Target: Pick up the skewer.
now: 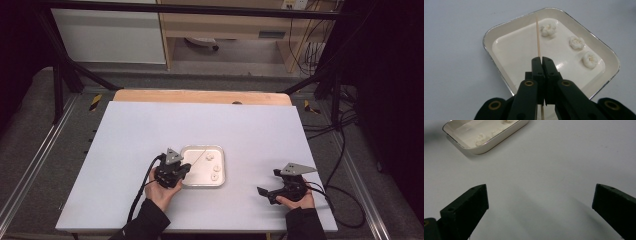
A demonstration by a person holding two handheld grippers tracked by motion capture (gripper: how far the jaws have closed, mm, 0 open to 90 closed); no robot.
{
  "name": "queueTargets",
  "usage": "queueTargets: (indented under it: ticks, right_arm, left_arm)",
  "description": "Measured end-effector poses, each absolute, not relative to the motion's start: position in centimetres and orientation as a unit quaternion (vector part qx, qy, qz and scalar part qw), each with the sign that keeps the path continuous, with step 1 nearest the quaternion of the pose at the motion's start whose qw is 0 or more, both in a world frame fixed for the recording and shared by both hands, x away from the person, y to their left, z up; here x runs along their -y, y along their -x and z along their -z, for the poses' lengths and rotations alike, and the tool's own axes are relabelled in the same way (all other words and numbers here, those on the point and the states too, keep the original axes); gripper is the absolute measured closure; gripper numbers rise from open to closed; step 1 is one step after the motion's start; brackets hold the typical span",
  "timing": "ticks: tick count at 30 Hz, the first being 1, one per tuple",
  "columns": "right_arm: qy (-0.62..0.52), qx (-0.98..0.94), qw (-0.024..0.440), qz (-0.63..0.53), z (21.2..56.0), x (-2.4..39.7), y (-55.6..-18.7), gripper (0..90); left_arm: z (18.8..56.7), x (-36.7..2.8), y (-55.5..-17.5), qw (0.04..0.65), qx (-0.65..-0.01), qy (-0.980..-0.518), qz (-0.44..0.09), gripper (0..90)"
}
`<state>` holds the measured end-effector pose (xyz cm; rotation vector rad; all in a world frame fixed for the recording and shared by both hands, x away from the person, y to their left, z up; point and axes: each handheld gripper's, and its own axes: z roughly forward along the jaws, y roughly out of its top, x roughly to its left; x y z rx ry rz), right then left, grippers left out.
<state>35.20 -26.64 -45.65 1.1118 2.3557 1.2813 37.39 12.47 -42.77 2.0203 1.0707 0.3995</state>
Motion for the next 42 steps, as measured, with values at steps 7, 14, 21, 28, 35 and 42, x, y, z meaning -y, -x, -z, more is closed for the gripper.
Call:
queueTargets:
  ticks: [7,14,21,28,35,42]
  right_arm:
    - [-0.374,-0.810,0.122,-0.434,45.6,26.4,-35.2,1.0]
    - [-0.368,-0.815,0.129,-0.429,45.4,26.0,-35.2,0.6]
    - [-0.354,-0.819,0.142,-0.428,45.0,25.3,-35.1,0.6]
    - [-0.345,-0.828,0.157,-0.414,44.5,24.3,-35.0,0.6]
    - [-0.329,-0.836,0.169,-0.404,44.0,23.3,-34.9,1.3]
    - [-0.309,-0.850,0.182,-0.386,43.6,22.1,-34.7,1.9]
  left_arm:
    - [42.2,-13.1,-37.0,0.407,-0.407,-0.802,-0.157,89.1]
    - [41.8,-12.9,-36.7,0.414,-0.384,-0.811,-0.150,89.1]
    - [41.3,-12.5,-36.3,0.418,-0.366,-0.819,-0.142,89.1]
    - [40.7,-12.0,-36.0,0.423,-0.350,-0.826,-0.129,89.1]
    - [40.1,-11.1,-35.5,0.423,-0.329,-0.836,-0.118,89.1]
    - [39.8,-10.1,-35.3,0.419,-0.310,-0.847,-0.104,89.1]
